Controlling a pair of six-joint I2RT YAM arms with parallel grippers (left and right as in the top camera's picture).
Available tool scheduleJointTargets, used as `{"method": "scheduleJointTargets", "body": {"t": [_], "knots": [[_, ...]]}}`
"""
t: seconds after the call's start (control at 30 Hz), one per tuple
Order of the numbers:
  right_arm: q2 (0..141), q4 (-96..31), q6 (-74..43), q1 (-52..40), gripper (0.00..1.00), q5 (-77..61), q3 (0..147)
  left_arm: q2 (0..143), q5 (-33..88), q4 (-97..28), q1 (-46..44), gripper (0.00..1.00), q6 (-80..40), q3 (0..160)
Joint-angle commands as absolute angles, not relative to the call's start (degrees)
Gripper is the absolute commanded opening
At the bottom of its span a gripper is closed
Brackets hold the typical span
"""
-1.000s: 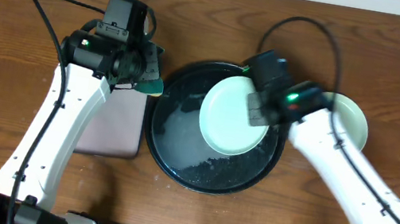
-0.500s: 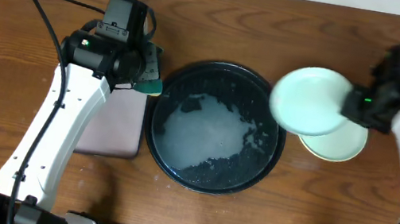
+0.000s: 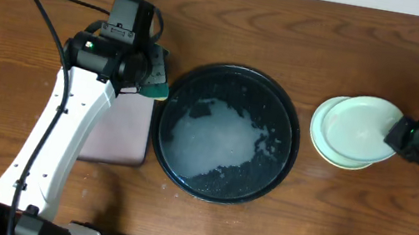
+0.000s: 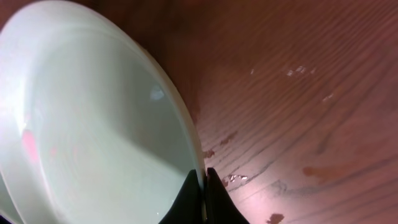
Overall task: Clean dirty plates on tray and stack at the side
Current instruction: 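Place the second plate onto the stack right of the tray, then lower the green sponge into the soap dish and release with left gripper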
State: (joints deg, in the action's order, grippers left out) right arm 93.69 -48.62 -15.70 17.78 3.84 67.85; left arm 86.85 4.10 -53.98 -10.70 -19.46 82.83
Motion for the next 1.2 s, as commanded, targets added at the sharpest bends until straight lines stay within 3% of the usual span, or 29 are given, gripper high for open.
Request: {"method": "scheduleJointTargets", "body": {"t": [0.0,0.07,0.27,0.4,0.57,0.8,1.17], "knots": [[93.1,-45.8,-15.1,17.5,0.01,2.3,63.8,87.0,3.4,-54.1,-10.5,0.07,-18.9,82.6],[93.1,-43.8,-14.8,17.0,0.04,0.4,61.7,87.0,3.4,-54.1,-10.5,0.08,-18.9,82.6],[93.1,-41.7,-9.8,14.5,0.44,-6.0,60.3,87.0,1.1,-55.3,-10.5,0.07,-17.2,82.6],[93.0,-45.7,-9.5,12.5,0.54,-6.7,63.9,87.0,-1.1,-58.2,-9.6,0.07,-15.0,82.6],[93.0,-53.1,-8.0,9.0,0.77,-6.7,72.8,87.6,-1.1,-61.0,-5.7,0.08,-12.0,82.3],[93.0,-56.0,-8.0,4.3,0.82,-6.7,79.0,93.2,-1.1,-61.0,-0.2,0.07,-11.3,79.5],[93.0,-56.5,-8.0,0.8,0.84,-6.7,79.0,109.9,-0.4,-58.2,0.5,0.07,-10.8,79.0]]}}
